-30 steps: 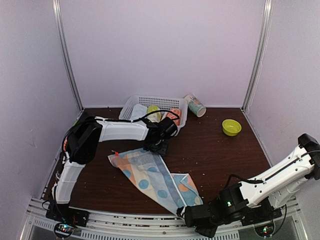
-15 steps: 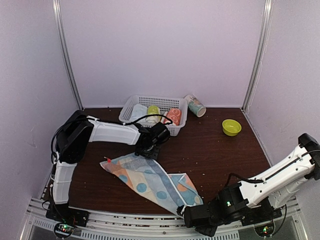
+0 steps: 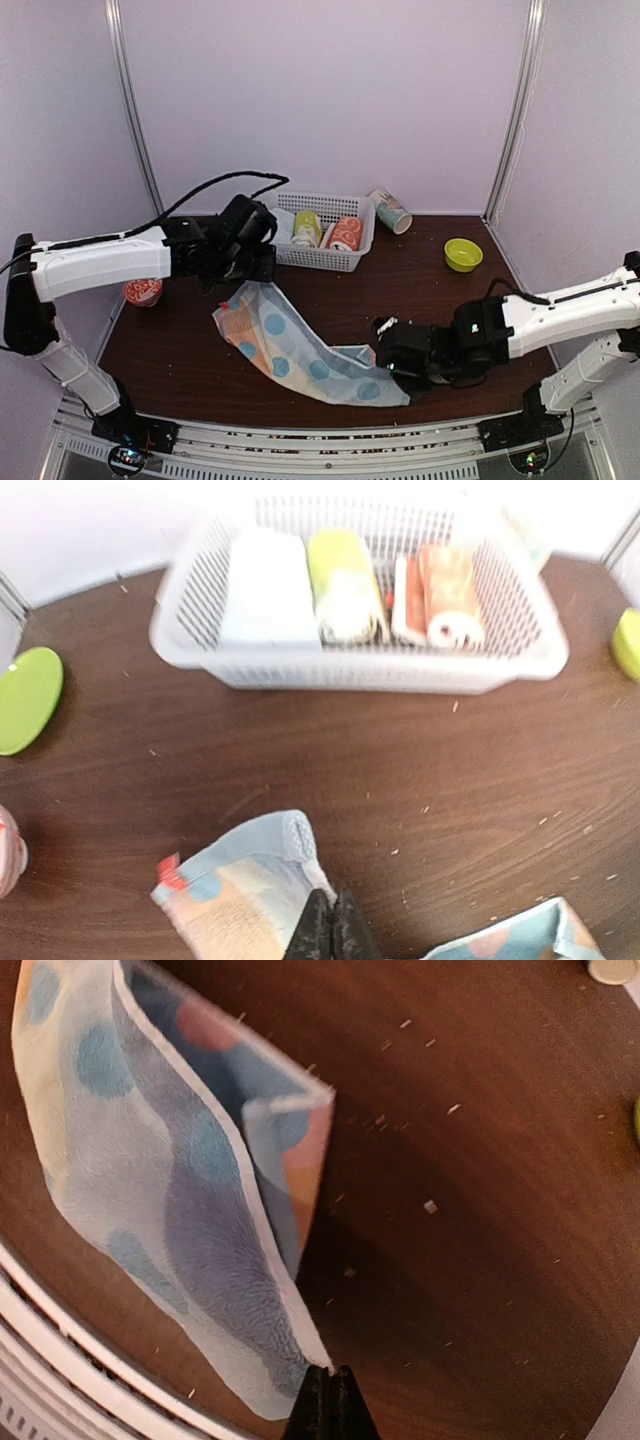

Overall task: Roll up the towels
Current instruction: Pick up the towel from the center of the board, then adjust the towel at the center of the board.

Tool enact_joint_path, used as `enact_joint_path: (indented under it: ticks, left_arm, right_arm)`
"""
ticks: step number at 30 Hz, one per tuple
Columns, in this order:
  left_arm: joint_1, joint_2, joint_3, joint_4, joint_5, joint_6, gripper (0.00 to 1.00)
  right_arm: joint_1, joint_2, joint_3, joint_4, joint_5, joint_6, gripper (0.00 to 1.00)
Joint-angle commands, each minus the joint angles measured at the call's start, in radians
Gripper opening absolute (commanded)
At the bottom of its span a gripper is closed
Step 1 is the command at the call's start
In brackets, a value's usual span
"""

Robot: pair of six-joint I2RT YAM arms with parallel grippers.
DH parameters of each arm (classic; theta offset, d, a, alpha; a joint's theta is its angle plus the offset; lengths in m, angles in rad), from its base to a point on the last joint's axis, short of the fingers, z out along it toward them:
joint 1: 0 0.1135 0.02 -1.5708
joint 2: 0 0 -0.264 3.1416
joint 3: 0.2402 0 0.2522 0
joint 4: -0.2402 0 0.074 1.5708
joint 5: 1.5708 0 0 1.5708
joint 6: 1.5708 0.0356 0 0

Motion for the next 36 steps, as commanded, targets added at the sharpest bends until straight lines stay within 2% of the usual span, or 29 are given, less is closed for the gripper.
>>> enact_joint_path:
  ticks: [1,6,11,20,25,26,31,33,36]
  left_arm:
    - [0.013,-0.176,-0.017,0.015,-0.098,-0.01,0.0]
    - [0.01,-0.375,-0.069,0.073,-0.096,-0.015,0.0]
    - [0.01,-0.531,-0.284,0.179,-0.057,-0.078,0.0]
    - [0.01,-0.621,-0.662,0.224,0.002,-0.283,0.0]
    - [0.01,-0.581,-0.694,0.214,0.018,-0.318,0.0]
    - [0.01,-0.564,-0.681,0.192,0.016,-0.317,0.03]
    - [0.01,-0.458,-0.591,0.07,0.019,-0.329,0.5]
    - [0.01,-0.417,-0.58,0.041,0.037,-0.361,0.62]
    - [0.01,-0.377,-0.596,0.03,0.069,-0.412,0.68]
  right_arm:
    - [-0.183,-0.121,0.141,0.014,0.165,-0.099,0.0]
    - [-0.293,-0.237,0.216,0.165,0.191,-0.175,0.0]
    - [-0.395,-0.273,0.061,0.31,0.061,-0.12,0.0]
    - [-0.407,-0.266,-0.308,0.487,-0.114,0.03,0.0]
    - [-0.407,-0.253,-0.327,0.484,-0.138,0.022,0.0]
    - [-0.408,-0.25,-0.322,0.478,-0.139,0.014,0.0]
    - [-0.407,-0.239,-0.306,0.456,-0.131,-0.015,0.0]
    - [-0.407,-0.235,-0.307,0.455,-0.131,-0.021,0.0]
    - [-0.407,-0.23,-0.307,0.453,-0.147,-0.03,0.0]
